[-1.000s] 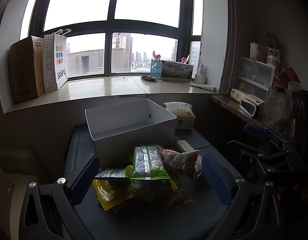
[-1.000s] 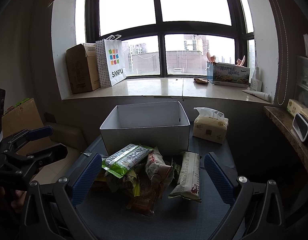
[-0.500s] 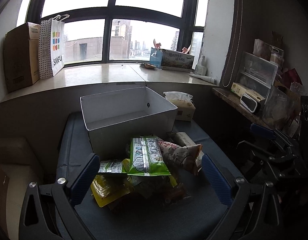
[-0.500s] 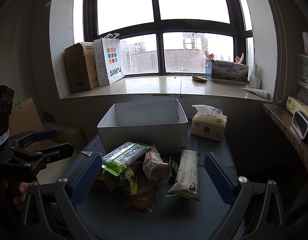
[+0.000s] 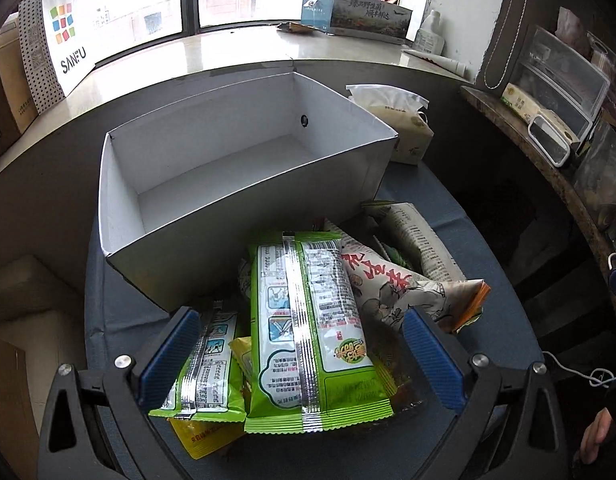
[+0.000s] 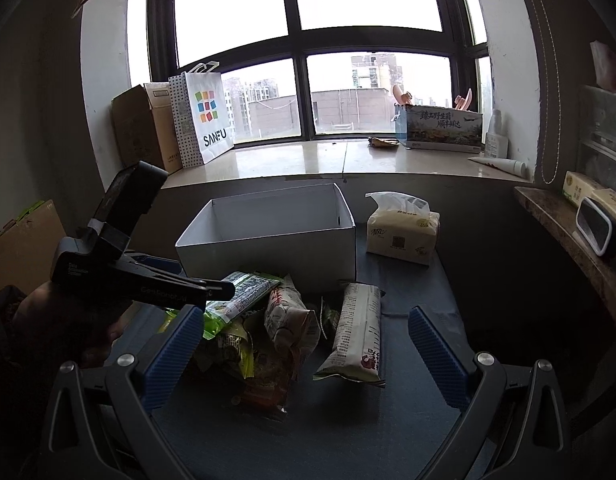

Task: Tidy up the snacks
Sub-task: 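Grasp the green-and-white wafer pack with the left gripper while the right grasps the white cracker bag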

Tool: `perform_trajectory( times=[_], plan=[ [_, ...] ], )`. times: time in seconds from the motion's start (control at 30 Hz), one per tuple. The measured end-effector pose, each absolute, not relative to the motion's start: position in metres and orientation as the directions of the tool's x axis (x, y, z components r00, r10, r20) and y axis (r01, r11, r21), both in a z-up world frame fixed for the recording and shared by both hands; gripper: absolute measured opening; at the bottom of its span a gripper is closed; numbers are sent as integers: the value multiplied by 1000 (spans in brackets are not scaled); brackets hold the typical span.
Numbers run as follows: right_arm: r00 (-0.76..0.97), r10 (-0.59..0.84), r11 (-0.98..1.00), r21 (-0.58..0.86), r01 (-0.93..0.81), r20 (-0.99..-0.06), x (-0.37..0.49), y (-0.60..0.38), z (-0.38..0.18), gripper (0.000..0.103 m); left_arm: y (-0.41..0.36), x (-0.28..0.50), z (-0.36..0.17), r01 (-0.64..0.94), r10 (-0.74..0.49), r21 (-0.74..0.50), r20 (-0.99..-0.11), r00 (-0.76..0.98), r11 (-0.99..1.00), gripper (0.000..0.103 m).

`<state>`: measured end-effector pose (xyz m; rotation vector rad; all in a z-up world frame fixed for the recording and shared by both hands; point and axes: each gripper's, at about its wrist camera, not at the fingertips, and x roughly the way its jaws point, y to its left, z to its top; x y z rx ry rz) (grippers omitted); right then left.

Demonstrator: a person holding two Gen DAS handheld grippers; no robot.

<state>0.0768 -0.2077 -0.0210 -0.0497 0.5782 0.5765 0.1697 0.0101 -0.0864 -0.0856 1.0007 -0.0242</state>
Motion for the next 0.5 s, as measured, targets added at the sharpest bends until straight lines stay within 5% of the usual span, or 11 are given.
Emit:
perform_trajectory(
  times=[0.17,0.27,0.3,0.33,0.5],
  plan=[
    [686,475,859,122,-497,-551,82,-217,-30,103,-2,197,-111,-20,38,33,-889,456,999,103],
    [685,467,866,133,-483,-559,85,-223,-34,103,1,202,-122,-4,-1,-3,-900,435,1000,102],
    [684,464,868,134,-478,-563,86,-224,-36,103,3,202,-124,-2,-16,-18,-900,435,1000,96],
    [684,461,870,136,-474,-566,88,-225,-37,103,5,202,-124,-12,-13,-20,-902,432,1000,72],
    [678,457,875,152,-460,-576,91,-230,-42,103,18,183,-106,-31,-38,-62,-859,511,998,67]
  ],
)
